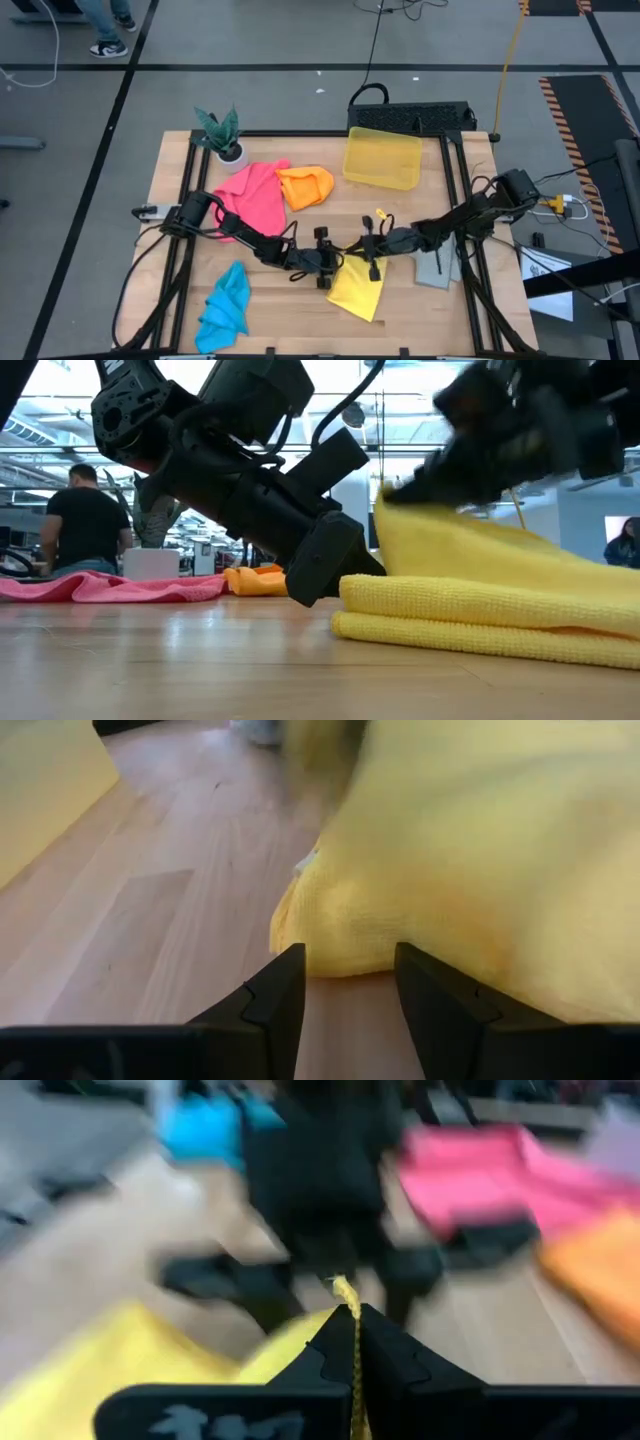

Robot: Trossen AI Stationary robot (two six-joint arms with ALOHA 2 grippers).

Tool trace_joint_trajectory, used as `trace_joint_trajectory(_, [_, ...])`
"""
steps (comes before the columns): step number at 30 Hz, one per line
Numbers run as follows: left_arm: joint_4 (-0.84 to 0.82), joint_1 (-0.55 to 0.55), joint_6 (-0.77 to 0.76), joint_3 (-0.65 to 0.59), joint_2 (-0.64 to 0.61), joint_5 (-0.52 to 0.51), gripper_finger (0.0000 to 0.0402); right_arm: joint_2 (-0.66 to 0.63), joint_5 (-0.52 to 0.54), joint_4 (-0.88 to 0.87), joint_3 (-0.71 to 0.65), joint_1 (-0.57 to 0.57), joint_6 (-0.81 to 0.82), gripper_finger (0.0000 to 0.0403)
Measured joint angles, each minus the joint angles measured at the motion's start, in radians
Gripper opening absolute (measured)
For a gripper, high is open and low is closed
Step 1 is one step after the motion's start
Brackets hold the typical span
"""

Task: Fold microfiber towels
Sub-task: Fold the yellow kitchen towel

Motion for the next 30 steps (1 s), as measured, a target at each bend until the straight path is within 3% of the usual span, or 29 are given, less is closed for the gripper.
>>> trace_joint_trajectory(7, [0.01, -0.007, 0.063, 0.0, -0.003, -0.029, 0.0159, 0.034, 0.13, -0.213, -0.001, -0.038, 0.105, 0.0])
trace_joint_trajectory(15, [-0.134, -0.057, 0.13, 0.0, -0.089, -0.215, 0.0159, 0.034, 0.134, -0.268, -0.001, -0.054, 0.137, 0.0])
trace_joint_trajectory(19, [-0.171, -0.082, 0.105, 0.0, -0.132, -0.231, 0.0159, 0.034, 0.133, -0.269, 0.0, -0.054, 0.152, 0.0])
trace_joint_trajectory(22, [-0.15, -0.098, 0.086, 0.0, -0.136, -0.169, 0.0159, 0.034, 0.13, -0.269, -0.001, -0.054, 0.152, 0.0])
trace_joint_trajectory(26, [-0.132, -0.1, 0.028, 0.001, -0.119, 0.039, 0.0159, 0.034, 0.129, -0.269, 0.0, -0.054, 0.152, 0.0])
trace_joint_trajectory(30, [-0.138, -0.098, 0.007, 0.001, -0.091, 0.062, 0.0159, 0.034, 0.129, -0.267, -0.001, -0.054, 0.153, 0.0])
